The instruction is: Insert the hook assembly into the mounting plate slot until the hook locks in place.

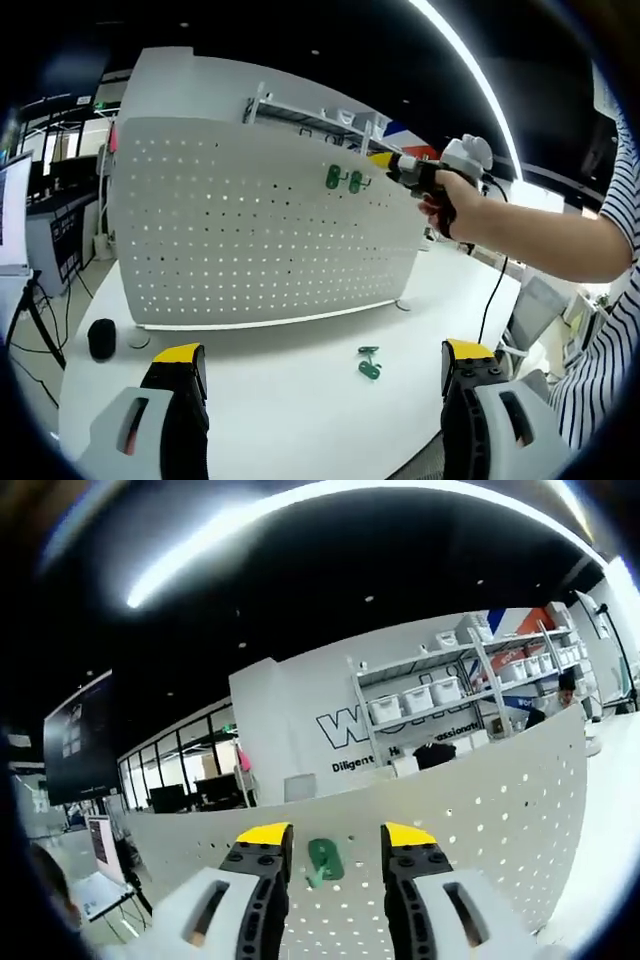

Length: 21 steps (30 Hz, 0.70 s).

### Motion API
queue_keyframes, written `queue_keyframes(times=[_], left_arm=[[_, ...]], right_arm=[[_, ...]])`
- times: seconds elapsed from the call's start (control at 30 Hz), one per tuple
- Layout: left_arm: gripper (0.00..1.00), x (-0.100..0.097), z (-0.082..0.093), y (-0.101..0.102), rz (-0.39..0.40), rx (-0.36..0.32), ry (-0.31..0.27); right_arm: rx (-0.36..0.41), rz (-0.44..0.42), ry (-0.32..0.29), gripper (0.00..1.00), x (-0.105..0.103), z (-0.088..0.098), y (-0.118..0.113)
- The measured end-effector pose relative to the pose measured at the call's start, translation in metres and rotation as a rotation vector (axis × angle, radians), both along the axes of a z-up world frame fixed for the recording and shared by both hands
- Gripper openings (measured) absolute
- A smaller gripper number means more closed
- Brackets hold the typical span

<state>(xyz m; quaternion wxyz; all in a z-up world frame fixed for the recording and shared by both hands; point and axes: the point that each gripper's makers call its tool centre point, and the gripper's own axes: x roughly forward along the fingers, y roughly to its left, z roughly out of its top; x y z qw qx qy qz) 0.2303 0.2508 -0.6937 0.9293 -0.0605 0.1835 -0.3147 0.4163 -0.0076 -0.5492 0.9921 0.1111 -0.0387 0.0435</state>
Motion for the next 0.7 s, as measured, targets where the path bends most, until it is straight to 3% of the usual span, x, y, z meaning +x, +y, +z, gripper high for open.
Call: queue_keyframes(times=[0.07,0.2,0.23,0.3,0.7], left_arm=[[1.0,-0.003,-0.001,0.0,-0.001,0.001,0.002],[1.0,-0.01,-0.012,0.002,0.001,-0.02,0.058],[1.0,-0.012,-0.014,0.003,0.005,-0.024,0.067],[1.0,-0.015,-0.017,0.004,0.004,-0.013,0.074],[1.0,-0.026,-0.022,0.007,0.002,0.026,0.088]], right_arm=[[-0.04,0.018,0.035,0.33,-0.009,-0.011,-0.005],[-0.038,0.019,0.076,0.33,-0.026,-0.033,-0.018],[-0.078,0.026,0.108,0.33,-0.031,-0.046,-0.02],[-0.089,0.039,0.168,0.33,-0.039,-0.064,-0.024],[-0.167,0.122,0.298,0.33,-0.097,-0.128,-0.035]])
